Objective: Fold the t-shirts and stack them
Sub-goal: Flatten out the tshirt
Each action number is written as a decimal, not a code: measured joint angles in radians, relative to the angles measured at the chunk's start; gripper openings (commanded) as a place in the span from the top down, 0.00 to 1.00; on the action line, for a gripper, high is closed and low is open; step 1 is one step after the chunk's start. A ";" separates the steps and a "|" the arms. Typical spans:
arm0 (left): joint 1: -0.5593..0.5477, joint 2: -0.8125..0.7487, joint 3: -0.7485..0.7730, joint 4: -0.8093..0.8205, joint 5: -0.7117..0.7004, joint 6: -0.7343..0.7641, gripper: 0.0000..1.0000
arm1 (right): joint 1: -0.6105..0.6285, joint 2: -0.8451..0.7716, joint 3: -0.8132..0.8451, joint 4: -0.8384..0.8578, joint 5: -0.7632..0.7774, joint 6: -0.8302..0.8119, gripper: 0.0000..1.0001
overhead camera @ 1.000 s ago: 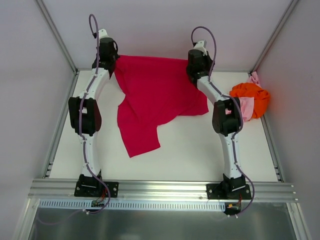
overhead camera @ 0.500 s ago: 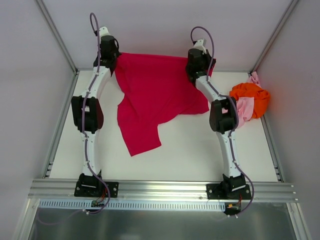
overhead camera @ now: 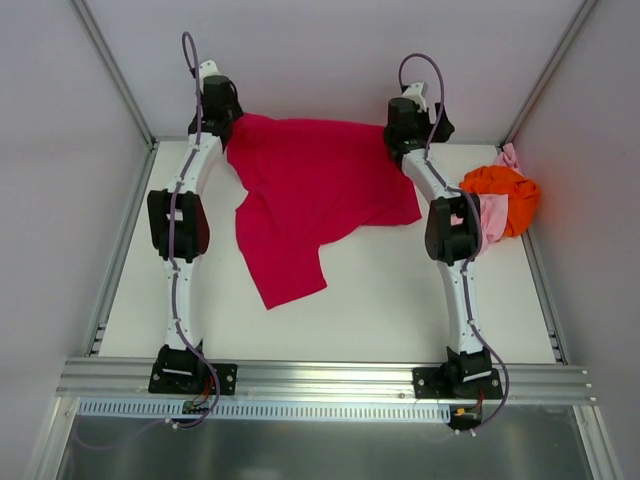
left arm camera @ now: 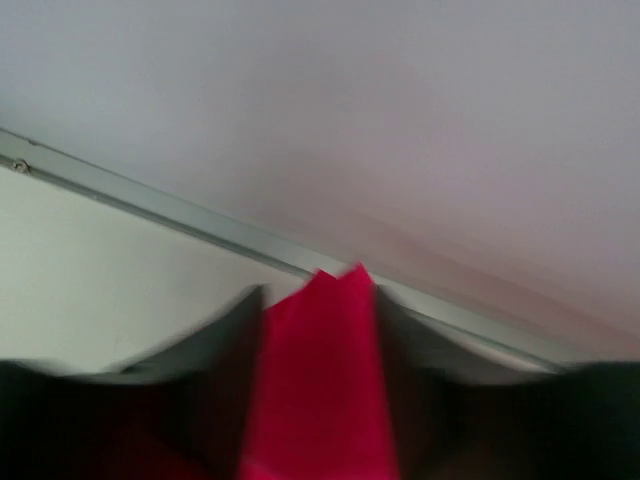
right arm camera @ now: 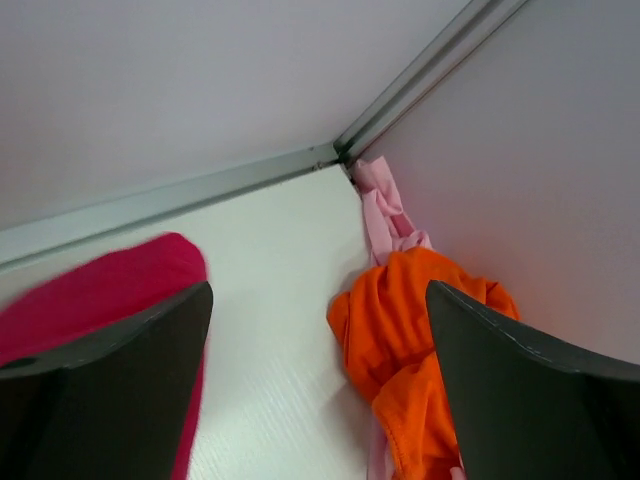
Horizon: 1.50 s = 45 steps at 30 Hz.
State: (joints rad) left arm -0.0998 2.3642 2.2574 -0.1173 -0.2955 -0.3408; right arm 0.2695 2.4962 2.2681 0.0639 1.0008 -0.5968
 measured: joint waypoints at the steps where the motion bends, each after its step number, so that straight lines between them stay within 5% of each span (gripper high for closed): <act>1: 0.004 0.000 -0.004 0.004 -0.002 0.004 0.03 | -0.006 -0.005 -0.026 -0.007 -0.006 0.012 0.05; 13: -0.009 -0.134 -0.212 0.052 0.010 -0.013 0.01 | -0.009 -0.183 -0.326 -0.098 -0.097 0.107 0.00; 19: -0.157 -0.400 -0.563 0.113 -0.010 -0.037 0.01 | 0.038 -0.402 -0.516 -0.054 -0.154 0.147 0.16; 22: -0.292 -0.512 -0.669 0.119 -0.050 -0.055 0.40 | 0.060 -0.454 -0.513 -0.090 -0.177 0.186 0.46; 23: -0.332 -0.540 -0.693 0.119 -0.046 -0.073 0.60 | 0.066 -0.468 -0.513 -0.107 -0.185 0.197 0.55; 24: -0.358 -0.564 -0.718 0.117 -0.042 -0.094 0.94 | 0.069 -0.478 -0.515 -0.129 -0.203 0.220 0.74; 25: -0.375 -0.589 -0.753 0.118 -0.038 -0.117 1.00 | 0.071 -0.489 -0.517 -0.160 -0.226 0.240 0.86; 27: -0.377 -0.642 -0.853 0.113 -0.038 -0.145 1.00 | 0.071 -0.505 -0.518 -0.226 -0.280 0.286 0.99; 33: -0.338 -0.751 -1.188 0.064 -0.050 -0.260 1.00 | 0.071 -0.510 -0.518 -0.432 -0.407 0.397 0.99; 45: -0.431 -0.674 -1.247 0.053 0.035 -0.363 1.00 | 0.071 -0.524 -0.572 -0.584 -0.592 0.515 0.99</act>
State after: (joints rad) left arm -0.5304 1.6901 1.0107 -0.0643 -0.2600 -0.7036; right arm 0.3408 1.9724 1.6962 -0.5201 0.4091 -0.0818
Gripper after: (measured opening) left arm 0.004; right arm 0.016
